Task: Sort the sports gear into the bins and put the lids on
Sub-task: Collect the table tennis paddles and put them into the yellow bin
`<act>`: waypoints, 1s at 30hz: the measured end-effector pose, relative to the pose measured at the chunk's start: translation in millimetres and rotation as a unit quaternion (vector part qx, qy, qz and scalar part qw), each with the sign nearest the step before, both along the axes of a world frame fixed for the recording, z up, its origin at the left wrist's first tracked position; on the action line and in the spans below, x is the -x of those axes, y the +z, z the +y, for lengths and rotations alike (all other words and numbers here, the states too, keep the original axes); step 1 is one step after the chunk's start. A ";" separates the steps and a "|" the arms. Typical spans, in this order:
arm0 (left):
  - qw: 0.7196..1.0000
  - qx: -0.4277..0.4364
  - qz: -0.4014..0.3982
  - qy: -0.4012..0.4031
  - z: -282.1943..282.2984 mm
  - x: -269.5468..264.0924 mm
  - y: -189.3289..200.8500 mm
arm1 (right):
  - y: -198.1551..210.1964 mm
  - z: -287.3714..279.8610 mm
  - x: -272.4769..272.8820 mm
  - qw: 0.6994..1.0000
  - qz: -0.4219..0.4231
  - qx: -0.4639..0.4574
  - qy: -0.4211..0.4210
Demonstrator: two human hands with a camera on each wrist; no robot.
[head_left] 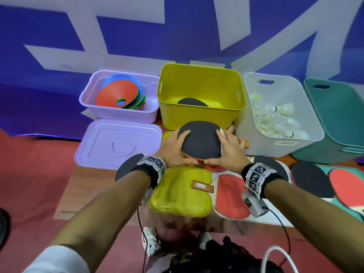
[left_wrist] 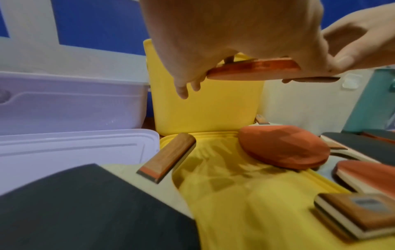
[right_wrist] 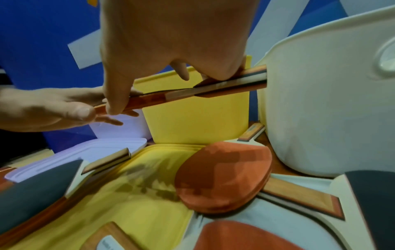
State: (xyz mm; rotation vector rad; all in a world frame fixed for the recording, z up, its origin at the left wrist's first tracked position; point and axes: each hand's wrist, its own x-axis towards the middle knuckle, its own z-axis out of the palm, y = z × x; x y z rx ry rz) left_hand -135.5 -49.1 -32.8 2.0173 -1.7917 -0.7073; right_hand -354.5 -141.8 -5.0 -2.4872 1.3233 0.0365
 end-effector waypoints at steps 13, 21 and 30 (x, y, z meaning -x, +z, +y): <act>0.976 0.165 -0.054 0.129 -10.0 5.8 57.4 | 78.4 -48.8 -14.2 0.989 -0.083 0.019 0.121; 0.981 0.145 -0.059 0.109 -46.5 -24.0 75.4 | 90.8 -85.3 -29.4 0.989 -0.098 0.005 0.113; 0.984 0.106 -0.112 0.085 -117.3 -69.1 79.7 | 101.4 -130.3 -72.7 0.996 -0.084 -0.009 0.023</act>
